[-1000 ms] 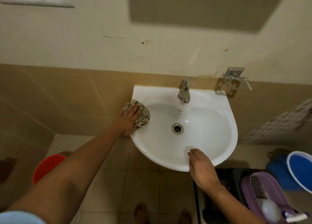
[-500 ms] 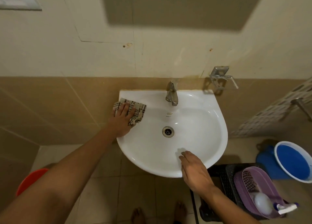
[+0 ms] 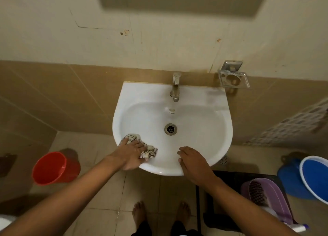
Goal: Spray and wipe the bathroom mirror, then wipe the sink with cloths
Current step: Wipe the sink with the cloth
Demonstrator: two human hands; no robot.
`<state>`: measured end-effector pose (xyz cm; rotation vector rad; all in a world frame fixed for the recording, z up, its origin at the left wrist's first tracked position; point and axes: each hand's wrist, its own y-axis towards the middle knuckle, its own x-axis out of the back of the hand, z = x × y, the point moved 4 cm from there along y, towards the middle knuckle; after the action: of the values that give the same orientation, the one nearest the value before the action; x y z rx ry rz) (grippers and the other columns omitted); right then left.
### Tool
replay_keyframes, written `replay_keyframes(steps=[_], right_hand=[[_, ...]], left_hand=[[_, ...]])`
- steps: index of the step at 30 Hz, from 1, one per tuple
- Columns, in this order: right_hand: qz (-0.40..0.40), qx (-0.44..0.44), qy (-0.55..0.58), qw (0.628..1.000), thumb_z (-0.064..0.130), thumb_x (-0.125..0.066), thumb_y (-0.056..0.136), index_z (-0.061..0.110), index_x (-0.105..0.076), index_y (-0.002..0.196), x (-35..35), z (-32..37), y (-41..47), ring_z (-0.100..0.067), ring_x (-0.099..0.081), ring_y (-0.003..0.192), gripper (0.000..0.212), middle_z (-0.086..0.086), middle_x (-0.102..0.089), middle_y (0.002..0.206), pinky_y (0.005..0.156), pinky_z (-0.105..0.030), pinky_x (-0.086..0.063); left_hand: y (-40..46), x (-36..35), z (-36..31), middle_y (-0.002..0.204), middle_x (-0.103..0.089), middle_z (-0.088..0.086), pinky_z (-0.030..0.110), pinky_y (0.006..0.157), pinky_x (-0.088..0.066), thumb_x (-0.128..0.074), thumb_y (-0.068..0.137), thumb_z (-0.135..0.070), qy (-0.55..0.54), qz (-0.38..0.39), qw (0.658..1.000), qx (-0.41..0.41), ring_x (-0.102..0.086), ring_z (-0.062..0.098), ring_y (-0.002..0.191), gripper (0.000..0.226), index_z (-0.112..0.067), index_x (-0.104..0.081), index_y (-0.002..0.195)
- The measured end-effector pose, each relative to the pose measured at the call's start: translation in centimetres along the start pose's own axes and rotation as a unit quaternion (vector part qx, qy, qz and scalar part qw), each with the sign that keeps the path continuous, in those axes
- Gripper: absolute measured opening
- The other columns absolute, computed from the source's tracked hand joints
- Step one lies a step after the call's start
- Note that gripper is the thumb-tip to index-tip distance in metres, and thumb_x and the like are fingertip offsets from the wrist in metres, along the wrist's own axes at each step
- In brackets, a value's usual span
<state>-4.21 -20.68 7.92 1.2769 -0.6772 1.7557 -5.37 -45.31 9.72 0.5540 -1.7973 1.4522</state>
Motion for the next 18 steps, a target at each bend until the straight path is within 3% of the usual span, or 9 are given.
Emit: replay_keyframes(steps=[9,15,18], right_hand=[[-0.020,-0.047,0.015,0.999,0.009,-0.059,0.093,0.001,-0.066,0.118,4.2,-7.2,-0.4,-0.029,-0.063,0.111,0.027,-0.015,-0.066,0.122,0.100,-0.037,-0.047],[-0.042,-0.075,0.000,0.996,0.003,-0.059,0.091,0.000,-0.065,0.118,7.4,-11.6,-0.7,-0.030,-0.061,0.113,0.028,-0.016,-0.065,0.122,0.099,-0.036,-0.047],[-0.048,-0.098,0.008,0.994,0.000,-0.058,0.090,-0.003,-0.064,0.120,8.5,-13.2,-0.6,-0.031,-0.058,0.118,0.030,-0.018,-0.063,0.126,0.101,-0.037,-0.045]], left_hand=[[3.9,-1.0,-13.4,0.166,-0.008,0.001,0.054,0.120,-0.008,-0.020,0.097,-0.065,-0.157,0.018,0.987,0.034,-0.005,0.024,0.153,0.071,-0.029,-0.009,0.157],[10.8,0.5,-19.8,0.165,0.013,0.006,0.062,0.117,0.002,-0.018,0.094,-0.069,-0.288,0.041,0.950,0.110,0.010,0.030,0.152,0.079,-0.027,0.006,0.156],[13.9,2.5,-22.6,0.163,0.019,0.010,0.063,0.116,0.006,-0.015,0.095,-0.069,-0.378,0.033,0.915,0.135,0.017,0.032,0.150,0.080,-0.024,0.012,0.156]])
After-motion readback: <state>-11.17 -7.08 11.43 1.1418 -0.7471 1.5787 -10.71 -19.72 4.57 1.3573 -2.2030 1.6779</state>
